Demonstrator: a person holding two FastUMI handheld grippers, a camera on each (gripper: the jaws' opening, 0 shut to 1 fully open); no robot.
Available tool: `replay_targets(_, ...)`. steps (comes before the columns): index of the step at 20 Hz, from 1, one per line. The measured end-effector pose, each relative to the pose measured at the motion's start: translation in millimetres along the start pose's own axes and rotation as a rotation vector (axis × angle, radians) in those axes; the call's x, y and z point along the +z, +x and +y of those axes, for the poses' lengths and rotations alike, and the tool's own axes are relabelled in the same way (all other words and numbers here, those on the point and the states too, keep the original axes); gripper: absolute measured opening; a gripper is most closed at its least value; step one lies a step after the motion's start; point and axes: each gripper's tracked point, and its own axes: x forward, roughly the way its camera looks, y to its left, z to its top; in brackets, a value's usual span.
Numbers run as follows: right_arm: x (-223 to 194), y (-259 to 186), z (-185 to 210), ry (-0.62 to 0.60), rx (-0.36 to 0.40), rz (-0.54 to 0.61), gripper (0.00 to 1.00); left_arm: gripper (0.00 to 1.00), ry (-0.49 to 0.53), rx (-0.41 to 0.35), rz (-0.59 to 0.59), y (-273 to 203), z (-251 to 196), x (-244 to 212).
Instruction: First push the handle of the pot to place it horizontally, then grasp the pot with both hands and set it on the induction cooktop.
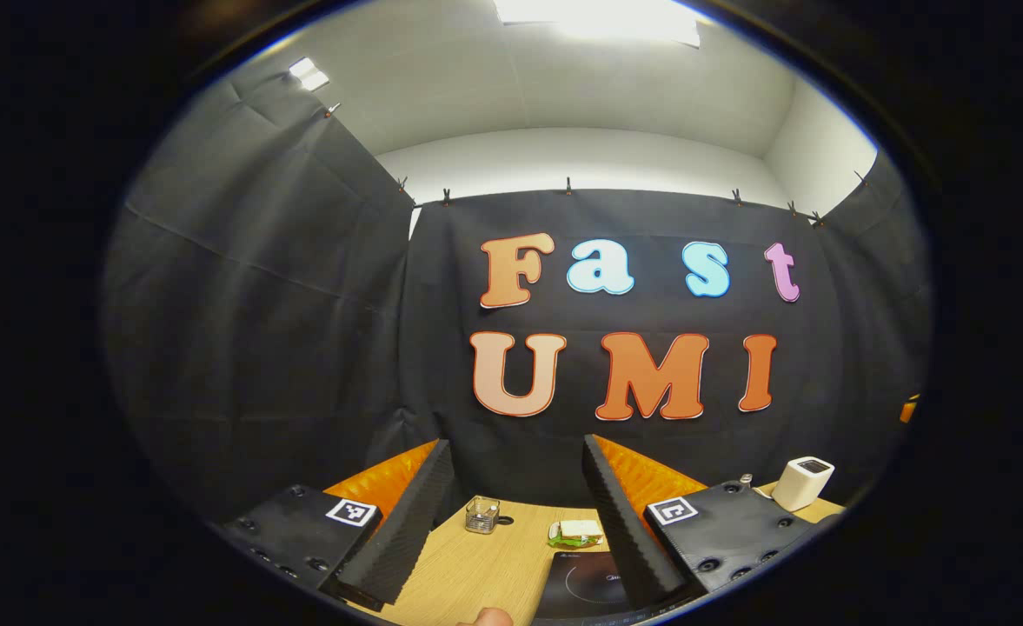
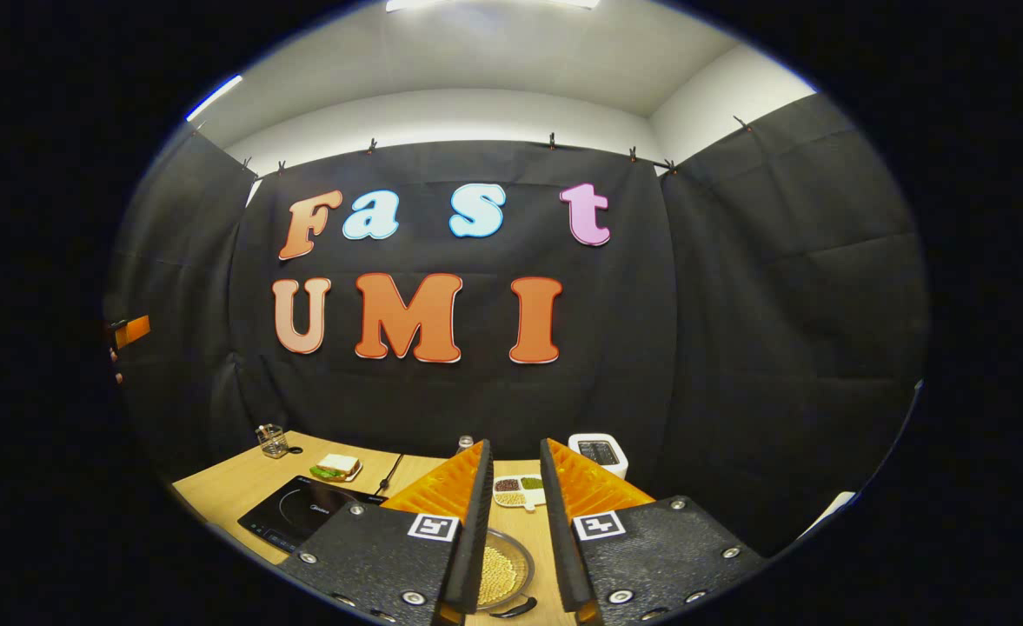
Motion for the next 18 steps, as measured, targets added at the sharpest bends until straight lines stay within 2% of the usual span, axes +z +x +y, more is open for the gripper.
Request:
replay_targets(5, -39.5, -2.7, 8.0, -0.017, 0.020, 0.086, 0.18, 0.98, 0.004, 0.002, 0.003, -2.0, 3.5, -1.4)
replay_targets(7, -60.9, -5.4, 13.5, -0.016, 0.037, 0.138, 0.17, 0.99, 0.003, 0.001, 0.008, -2.7, 4.3, -3.0)
replay_targets(8, -73.4, -7.4, 14.7, -0.017, 0.041, 0.167, 0.10, 0.98, 0.001, 0.001, 0.010, -3.6, 5.0, -3.4)
replay_targets(11, -103.0, -13.0, 20.3, -0.014, 0.056, 0.235, 0.03, 0.98, -0.004, 0.001, 0.017, -5.2, 5.9, -5.7)
replay_targets(13, -119.0, -15.6, 23.0, -0.016, 0.061, 0.268, 0.00, 0.98, -0.007, -0.006, 0.026, -2.6, 2.6, -10.8)
replay_targets(18, -164.4, -23.5, 33.3, -0.018, 0.086, 0.362, 0.00, 0.98, -0.010, -0.013, 0.034, -0.5, 0.2, -15.8)
